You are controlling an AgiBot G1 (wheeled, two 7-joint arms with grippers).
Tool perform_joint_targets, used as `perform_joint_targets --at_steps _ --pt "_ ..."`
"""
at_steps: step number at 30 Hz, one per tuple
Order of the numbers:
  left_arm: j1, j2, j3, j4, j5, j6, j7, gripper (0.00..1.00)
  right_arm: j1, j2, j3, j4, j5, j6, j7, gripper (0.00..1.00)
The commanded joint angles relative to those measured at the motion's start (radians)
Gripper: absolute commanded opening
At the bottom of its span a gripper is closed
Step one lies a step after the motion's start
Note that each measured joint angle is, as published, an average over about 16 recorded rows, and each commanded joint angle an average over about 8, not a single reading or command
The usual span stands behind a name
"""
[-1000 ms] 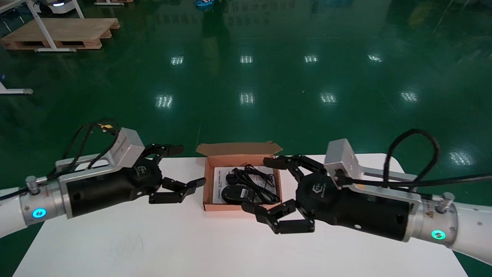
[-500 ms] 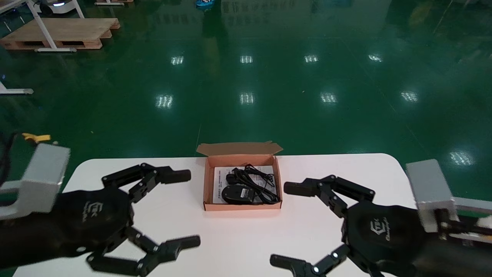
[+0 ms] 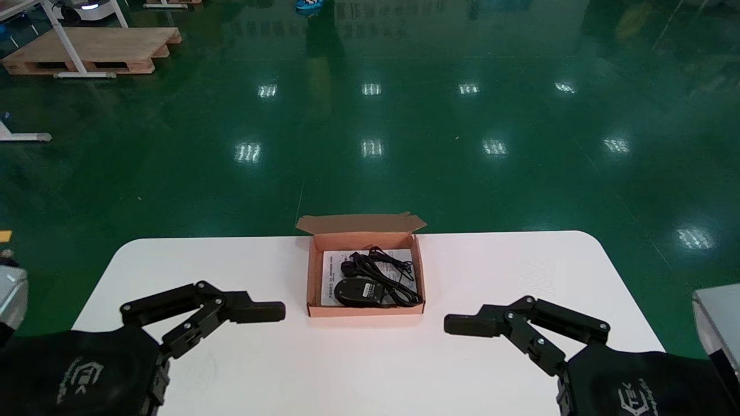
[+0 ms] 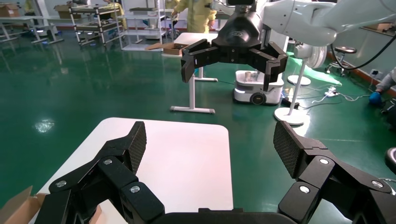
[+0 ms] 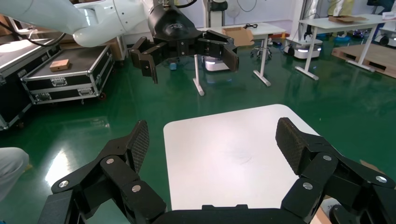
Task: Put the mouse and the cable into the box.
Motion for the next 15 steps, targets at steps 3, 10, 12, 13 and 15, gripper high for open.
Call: perform_joint_targets --at_steps 3,10,12,13,15 --pt "-0.002 0.003 0.003 0.006 0.004 -0.009 0.0 1.0 0.004 -0.005 -0.006 -0.006 -0.003 0.007 -0.003 1.0" --pt "-0.004 0.006 0.006 0.013 0.01 -0.02 0.001 1.0 0.01 -0.013 -0.014 -0.015 -0.009 0.015 -0.006 1.0" --pt "-0.005 0.006 0.007 0.014 0.011 -0.022 0.001 1.0 0.011 -0.014 -0.015 -0.016 -0.01 0.017 -0.006 1.0" --pt "-0.005 0.006 0.007 0.015 0.012 -0.023 0.001 1.0 0.012 -0.015 -0.016 -0.017 -0.01 0.018 -0.007 1.0" --pt "-0.005 0.007 0.008 0.016 0.012 -0.025 0.001 1.0 0.012 -0.016 -0.017 -0.018 -0.011 0.019 -0.007 1.0"
